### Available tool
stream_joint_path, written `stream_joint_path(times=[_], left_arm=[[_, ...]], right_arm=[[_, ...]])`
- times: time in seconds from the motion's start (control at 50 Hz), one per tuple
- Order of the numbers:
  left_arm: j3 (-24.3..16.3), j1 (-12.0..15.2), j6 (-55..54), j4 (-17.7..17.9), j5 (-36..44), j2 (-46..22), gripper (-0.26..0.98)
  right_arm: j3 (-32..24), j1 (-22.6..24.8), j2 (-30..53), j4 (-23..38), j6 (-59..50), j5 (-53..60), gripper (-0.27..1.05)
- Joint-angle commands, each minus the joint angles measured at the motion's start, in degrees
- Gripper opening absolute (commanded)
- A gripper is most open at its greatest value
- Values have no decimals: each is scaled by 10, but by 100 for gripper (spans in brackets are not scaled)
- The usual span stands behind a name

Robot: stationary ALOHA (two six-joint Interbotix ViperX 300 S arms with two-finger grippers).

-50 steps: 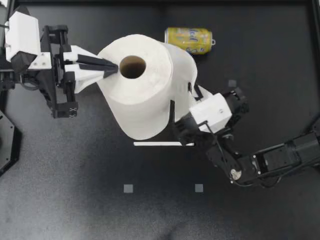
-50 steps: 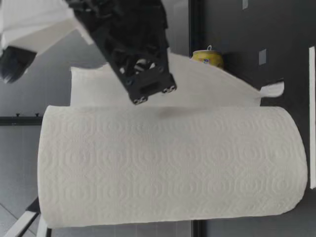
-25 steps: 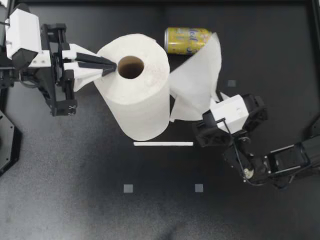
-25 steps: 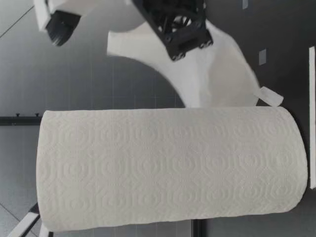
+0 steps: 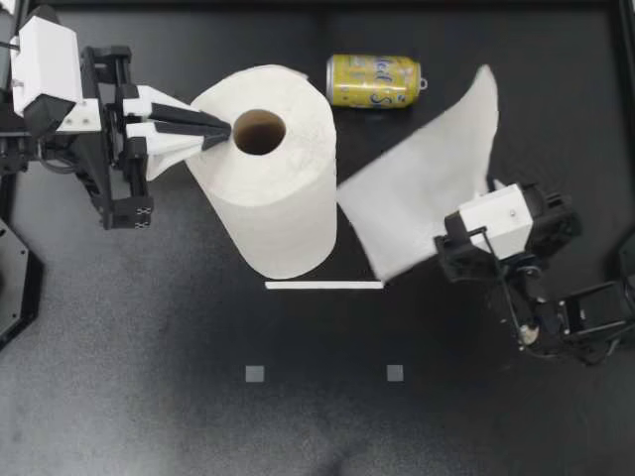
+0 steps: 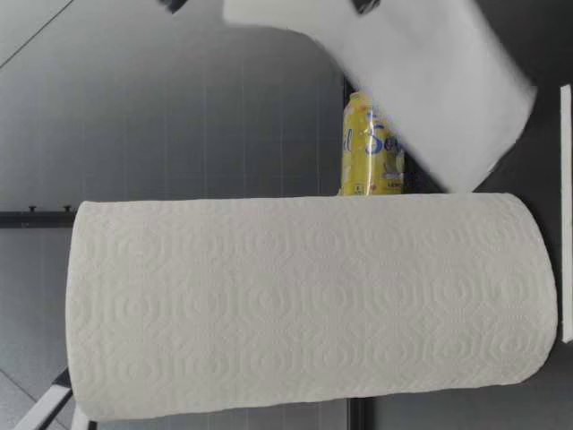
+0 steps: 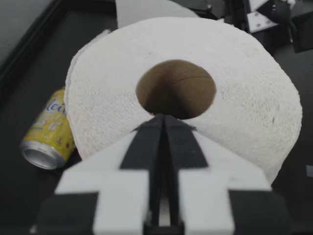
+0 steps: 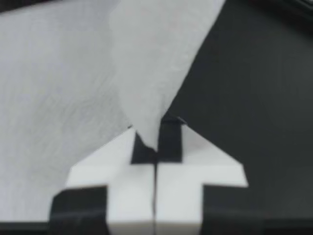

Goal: Pick up a piece of paper towel and place it on the spilled liquid.

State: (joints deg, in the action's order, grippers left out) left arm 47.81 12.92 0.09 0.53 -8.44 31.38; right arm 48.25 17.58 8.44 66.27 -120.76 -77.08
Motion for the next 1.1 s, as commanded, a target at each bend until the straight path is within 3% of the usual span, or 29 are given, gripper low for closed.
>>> stream_joint_path(times=[0.0,0.16,0.36,0.74,1.08], left_arm=[[12,7,-6,1,-40,-38,11],[11,6,-6,1,-36,-40,11],[15,6,-4,5,2,-30,11],[22,0,-3,16,26,-24,11],[22,-4,-5,18,26,-18,11]], right_arm=[[11,-4,-20,-11,2,-7,-11],[33,-4,-38,-20,5,-4,-11],[54,-33,-97,49,4,83,-11],[90,-231,-148,150,63,290,-11],[75,-389,-178,116,308,461,-11]])
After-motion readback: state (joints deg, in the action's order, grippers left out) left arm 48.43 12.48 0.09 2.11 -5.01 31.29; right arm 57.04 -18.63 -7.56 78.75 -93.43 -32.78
